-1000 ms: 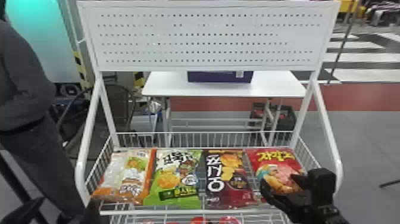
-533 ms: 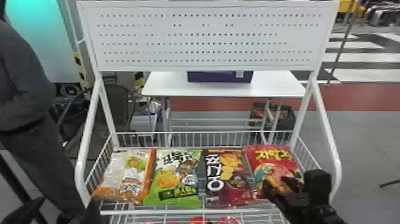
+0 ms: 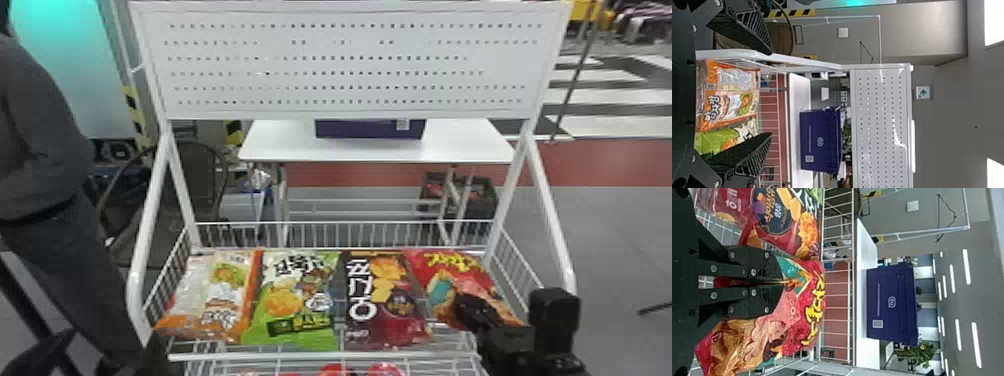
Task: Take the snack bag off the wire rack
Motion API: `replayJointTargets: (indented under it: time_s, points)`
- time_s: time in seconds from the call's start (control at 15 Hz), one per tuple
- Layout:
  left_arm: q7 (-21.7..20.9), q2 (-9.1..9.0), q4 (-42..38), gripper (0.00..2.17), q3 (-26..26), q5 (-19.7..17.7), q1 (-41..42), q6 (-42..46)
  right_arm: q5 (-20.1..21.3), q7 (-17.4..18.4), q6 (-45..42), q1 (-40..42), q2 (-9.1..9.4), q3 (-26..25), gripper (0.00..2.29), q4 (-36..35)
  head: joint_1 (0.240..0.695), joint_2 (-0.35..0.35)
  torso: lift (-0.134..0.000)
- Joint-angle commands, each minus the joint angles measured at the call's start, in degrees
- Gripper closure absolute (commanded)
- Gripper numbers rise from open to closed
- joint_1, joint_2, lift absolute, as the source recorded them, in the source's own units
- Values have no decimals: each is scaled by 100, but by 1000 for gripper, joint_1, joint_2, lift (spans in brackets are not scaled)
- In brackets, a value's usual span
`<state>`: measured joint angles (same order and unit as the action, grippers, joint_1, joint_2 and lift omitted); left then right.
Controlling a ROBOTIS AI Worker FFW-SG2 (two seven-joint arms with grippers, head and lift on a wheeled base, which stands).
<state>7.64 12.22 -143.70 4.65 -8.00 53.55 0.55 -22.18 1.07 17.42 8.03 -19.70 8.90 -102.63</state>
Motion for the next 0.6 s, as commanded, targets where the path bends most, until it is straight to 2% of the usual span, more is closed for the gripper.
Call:
replayJointTargets:
  time_s: [0.0,0.27,0.53]
  points:
    - [-8,9,-9,164,-8,1,-11,-16,-119,42,-24,366,-25,-187,2196,-601,499,0,0]
    - [1,27,-44,164,-8,-8,-20,-16,-383,218,-393,1236,-315,-530,2192,-1769,499,0,0]
    - [27,44,-71,164,36,-43,-3,-16,-436,367,-2080,2625,-675,-829,2196,-2517,499,0,0]
